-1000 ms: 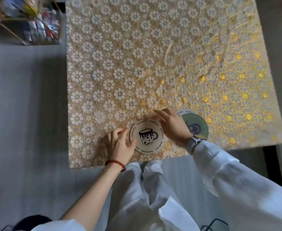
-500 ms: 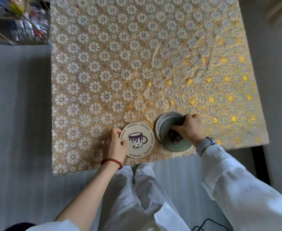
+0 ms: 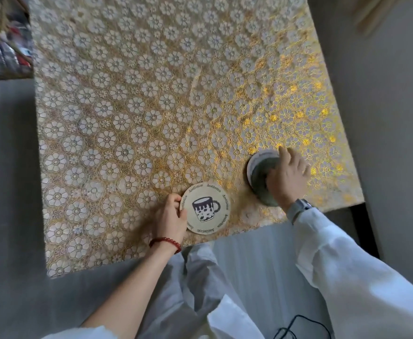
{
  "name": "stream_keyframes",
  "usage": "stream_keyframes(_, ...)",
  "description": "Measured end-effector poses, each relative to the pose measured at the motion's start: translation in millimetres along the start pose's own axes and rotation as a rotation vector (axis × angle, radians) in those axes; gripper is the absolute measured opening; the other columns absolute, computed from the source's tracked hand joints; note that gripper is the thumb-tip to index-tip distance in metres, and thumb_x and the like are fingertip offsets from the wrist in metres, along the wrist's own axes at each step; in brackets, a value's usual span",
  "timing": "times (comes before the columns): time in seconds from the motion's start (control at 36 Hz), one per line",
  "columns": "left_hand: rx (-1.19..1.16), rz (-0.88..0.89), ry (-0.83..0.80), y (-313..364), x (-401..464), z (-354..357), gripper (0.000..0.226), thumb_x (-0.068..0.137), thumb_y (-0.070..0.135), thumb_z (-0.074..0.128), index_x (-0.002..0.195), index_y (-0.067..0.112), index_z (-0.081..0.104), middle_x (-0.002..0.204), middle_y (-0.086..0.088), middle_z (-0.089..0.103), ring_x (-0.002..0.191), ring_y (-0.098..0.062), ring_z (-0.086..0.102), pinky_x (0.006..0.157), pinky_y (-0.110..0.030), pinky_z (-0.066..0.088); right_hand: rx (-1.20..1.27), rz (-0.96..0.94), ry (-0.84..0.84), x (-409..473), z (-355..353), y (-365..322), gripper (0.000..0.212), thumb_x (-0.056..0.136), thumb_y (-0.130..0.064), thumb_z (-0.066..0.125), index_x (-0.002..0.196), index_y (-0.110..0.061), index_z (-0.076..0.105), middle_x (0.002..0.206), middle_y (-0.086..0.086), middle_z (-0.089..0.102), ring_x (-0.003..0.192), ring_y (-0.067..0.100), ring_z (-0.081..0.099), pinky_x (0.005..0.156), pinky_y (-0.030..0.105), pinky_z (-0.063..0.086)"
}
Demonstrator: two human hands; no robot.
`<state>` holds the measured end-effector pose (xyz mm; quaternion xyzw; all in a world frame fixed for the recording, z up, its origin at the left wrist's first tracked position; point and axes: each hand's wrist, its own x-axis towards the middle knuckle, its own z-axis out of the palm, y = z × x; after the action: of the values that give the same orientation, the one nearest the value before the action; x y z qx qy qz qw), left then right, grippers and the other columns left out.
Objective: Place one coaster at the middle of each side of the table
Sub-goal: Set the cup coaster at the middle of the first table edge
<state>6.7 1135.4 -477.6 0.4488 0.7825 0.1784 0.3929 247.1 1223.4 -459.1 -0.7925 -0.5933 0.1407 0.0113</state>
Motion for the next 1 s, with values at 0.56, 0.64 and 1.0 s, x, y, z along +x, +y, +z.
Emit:
stream_keyframes(0.56, 0.477, 0.211, -0.199, -27.2, -13.5, -1.6, 0.105, 0.062, 0.045, 0.076, 0.142, 0.028, 0.009, 0.154, 0.001, -0.006, 0.138, -0.017, -0.013, 0.107, -0.063, 0.003, 0.431, -0.057, -0.29, -87.0, 41.0, -49.9, 0.028, 0.085, -0.013, 0.051, 0.112, -0.006, 0.052, 0.108, 0.018, 0.054, 0.098, 0.034, 0.052, 0.086, 0.048, 0.046)
stream_keyframes(0.64, 0.469, 0.211, -0.18, -26.8, -12.4, -0.6, 0.105, 0.061, 0.043, 0.077, 0.141, 0.03, 0.012, 0.155, 0.001, -0.004, 0.138, -0.017, -0.011, 0.106, -0.064, 0.005, 0.433, -0.063, -0.28, -89.6, 41.5, -49.4, 0.023, 0.085, -0.013, 0.051, 0.106, -0.005, 0.054, 0.104, 0.017, 0.054, 0.095, 0.032, 0.051, 0.085, 0.048, 0.046)
stream_keyframes(1.0, 0.458, 0.224, -0.184, -28.3, -14.6, 0.0, 0.103, 0.061, 0.042, 0.078, 0.141, 0.033, 0.014, 0.155, -0.004, -0.004, 0.139, -0.023, -0.012, 0.105, -0.066, 0.004, 0.483, -0.024, -0.29, -88.4, 42.4, -45.1, 0.021, 0.084, -0.006, 0.049, 0.104, -0.004, 0.055, 0.107, 0.016, 0.057, 0.099, 0.028, 0.05, 0.084, 0.032, 0.04)
